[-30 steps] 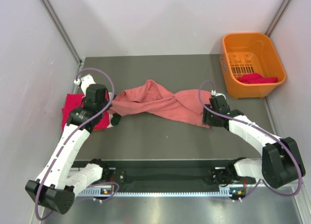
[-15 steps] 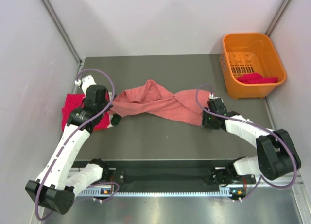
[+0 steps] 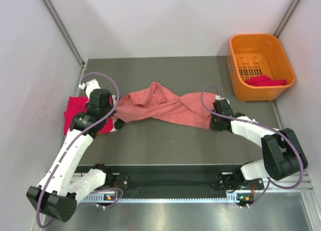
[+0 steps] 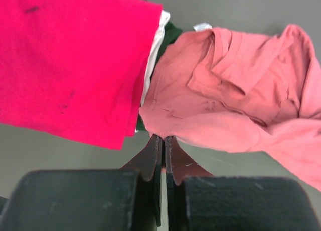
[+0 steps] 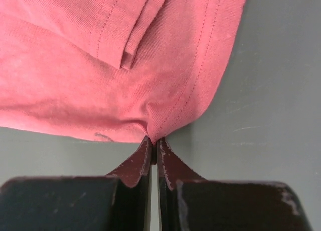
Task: Fold and stack the t-shirts
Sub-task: Flatten the tshirt out
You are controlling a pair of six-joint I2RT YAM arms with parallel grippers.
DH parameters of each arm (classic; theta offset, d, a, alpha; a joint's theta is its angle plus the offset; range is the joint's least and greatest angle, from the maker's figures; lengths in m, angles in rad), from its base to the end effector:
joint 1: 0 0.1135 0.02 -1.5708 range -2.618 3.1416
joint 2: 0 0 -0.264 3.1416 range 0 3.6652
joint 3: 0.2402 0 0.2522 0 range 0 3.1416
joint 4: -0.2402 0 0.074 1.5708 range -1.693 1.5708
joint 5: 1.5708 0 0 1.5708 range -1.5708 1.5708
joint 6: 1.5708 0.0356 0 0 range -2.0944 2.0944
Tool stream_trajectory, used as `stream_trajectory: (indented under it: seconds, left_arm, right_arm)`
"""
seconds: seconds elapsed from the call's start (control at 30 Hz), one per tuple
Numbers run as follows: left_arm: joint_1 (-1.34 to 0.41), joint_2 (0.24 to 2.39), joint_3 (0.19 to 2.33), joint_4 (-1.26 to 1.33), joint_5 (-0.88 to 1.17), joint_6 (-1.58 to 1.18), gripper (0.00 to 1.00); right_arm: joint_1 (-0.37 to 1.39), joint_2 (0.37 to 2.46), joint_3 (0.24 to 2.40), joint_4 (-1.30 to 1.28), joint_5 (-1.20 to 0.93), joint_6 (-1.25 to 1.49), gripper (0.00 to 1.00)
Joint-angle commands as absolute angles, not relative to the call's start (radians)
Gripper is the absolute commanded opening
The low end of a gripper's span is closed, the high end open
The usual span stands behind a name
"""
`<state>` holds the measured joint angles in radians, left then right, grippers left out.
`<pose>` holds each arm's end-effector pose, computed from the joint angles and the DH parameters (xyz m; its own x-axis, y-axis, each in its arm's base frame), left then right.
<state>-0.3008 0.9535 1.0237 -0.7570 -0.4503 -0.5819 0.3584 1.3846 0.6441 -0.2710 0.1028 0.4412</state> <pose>0.1854 -0.0413 0.3386 -0.4759 -0.3705 -0.7977 -0.3785 0.9049 -0.1945 0.2358 0.0844 0.1592 -0.8450 0.1371 -0.5169 0.0696 0.9865 0.1479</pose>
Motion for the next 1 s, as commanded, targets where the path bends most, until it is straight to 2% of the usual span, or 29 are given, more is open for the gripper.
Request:
stream_trajectory:
  seconds: [0.0, 0.27, 0.4, 0.57, 0.77, 0.87, 0.97]
  left_arm:
    - [-0.295, 0.997, 1.017, -0.707, -0.408, -0.561, 0.0]
    - [-0.281, 1.245, 1.176, -0.704, -0.255, -0.607, 0.0]
    - [-0.246, 1.305, 1.473, -0.791, -0.313, -0.598, 0.0]
    - [-0.236, 1.26, 1.796, -0.856, -0.494, -0.537, 0.0]
    - [-0.236, 1.155, 2.154, -0.919, -0.56, -0.499, 0.0]
    - [-0.236, 1.117, 2.258, -0.953, -0.54, -0.506, 0.0]
    - [-0.236, 1.059, 2.267, -0.916, -0.459, -0.537, 0.0]
  right_arm:
    - [0.353, 1.361, 0.719, -0.275, 0.103, 0.425, 0.0]
    - [0.308, 1.354, 0.954, -0.337, 0.057, 0.405, 0.0]
    - [0.291, 1.351, 1.173, -0.444, 0.048, 0.38, 0.0]
    - [0.287, 1.223, 1.443, -0.532, 0.049, 0.356, 0.0]
    - [0.287, 0.965, 1.535, -0.508, -0.053, 0.402, 0.0]
    - [0.287, 0.873, 1.59, -0.576, -0.071, 0.4, 0.0]
    - [0.287, 0.79, 1.635, -0.638, -0.057, 0.402, 0.0]
